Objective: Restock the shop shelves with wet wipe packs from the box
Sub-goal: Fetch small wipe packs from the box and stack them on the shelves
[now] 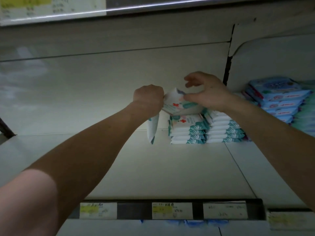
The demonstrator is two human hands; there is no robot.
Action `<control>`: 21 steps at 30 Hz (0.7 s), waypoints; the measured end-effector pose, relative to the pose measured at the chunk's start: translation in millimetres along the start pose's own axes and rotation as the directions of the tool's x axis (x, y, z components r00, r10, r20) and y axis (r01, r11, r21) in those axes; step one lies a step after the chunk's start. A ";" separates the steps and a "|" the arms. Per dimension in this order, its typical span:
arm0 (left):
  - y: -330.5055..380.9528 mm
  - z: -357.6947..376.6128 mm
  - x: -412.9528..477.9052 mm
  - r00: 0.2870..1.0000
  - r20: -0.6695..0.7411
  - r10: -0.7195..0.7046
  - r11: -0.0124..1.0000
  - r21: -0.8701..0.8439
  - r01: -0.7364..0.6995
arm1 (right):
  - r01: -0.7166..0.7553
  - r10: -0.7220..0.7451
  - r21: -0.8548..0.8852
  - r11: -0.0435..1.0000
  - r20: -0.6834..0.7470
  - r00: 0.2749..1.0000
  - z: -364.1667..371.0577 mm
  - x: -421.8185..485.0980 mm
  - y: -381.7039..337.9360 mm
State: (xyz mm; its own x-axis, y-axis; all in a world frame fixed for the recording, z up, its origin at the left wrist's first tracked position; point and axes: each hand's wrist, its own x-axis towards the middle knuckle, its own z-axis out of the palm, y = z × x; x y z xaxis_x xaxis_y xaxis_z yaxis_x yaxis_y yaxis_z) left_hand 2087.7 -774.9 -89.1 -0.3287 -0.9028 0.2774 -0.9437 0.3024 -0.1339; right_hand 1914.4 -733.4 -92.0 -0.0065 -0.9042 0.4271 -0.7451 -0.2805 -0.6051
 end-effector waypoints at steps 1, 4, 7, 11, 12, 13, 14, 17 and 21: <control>5.0 0.8 1.0 1.000 -0.018 0.010 0.999 0.050 -0.009 | 0.066 -0.064 -0.126 0.990 0.020 0.998 1.2 1.7 -1.3; 18.5 8.0 4.2 0.996 -0.047 0.079 0.993 0.089 -0.075 | 0.165 -0.133 -0.496 0.853 0.099 0.986 16.9 3.3 4.6; 10.2 17.8 8.3 0.999 0.021 0.030 0.990 -0.139 -0.027 | 0.172 -0.136 -0.581 0.795 0.106 0.985 25.9 -0.7 19.3; -17.3 23.9 9.8 0.987 0.108 -0.119 0.905 -0.397 0.153 | 0.165 -0.119 -0.607 0.778 0.116 0.986 33.6 -10.6 43.4; -22.6 24.5 9.0 0.981 0.126 -0.150 0.866 -0.462 0.192 | 0.168 -0.121 -0.638 0.752 0.116 0.986 38.4 -12.0 46.4; -26.6 25.0 7.6 0.974 0.142 -0.175 0.819 -0.528 0.224 | 0.175 -0.126 -0.677 0.715 0.121 0.985 43.2 -13.0 48.7; -29.4 25.1 6.0 0.968 0.156 -0.196 0.773 -0.583 0.251 | 0.183 -0.122 -0.717 0.672 0.136 0.983 47.6 -14.2 50.5; -33.5 26.2 3.1 0.945 0.197 -0.259 0.647 -0.691 0.322 | 0.226 -0.054 -0.775 0.590 0.241 0.969 51.9 -16.7 53.0; -35.3 28.3 0.1 0.909 0.261 -0.327 0.530 -0.745 0.404 | 0.253 0.149 -0.717 0.650 0.446 0.882 36.1 -10.7 42.7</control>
State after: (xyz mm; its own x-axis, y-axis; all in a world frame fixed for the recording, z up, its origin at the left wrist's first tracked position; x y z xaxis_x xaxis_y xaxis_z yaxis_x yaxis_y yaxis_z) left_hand 2122.1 -794.4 -111.3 0.0192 -0.9987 0.0477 -0.6610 0.0231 0.7500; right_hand 1906.7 -747.3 -146.7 0.1813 -0.9833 -0.0129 -0.9638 -0.1803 0.1964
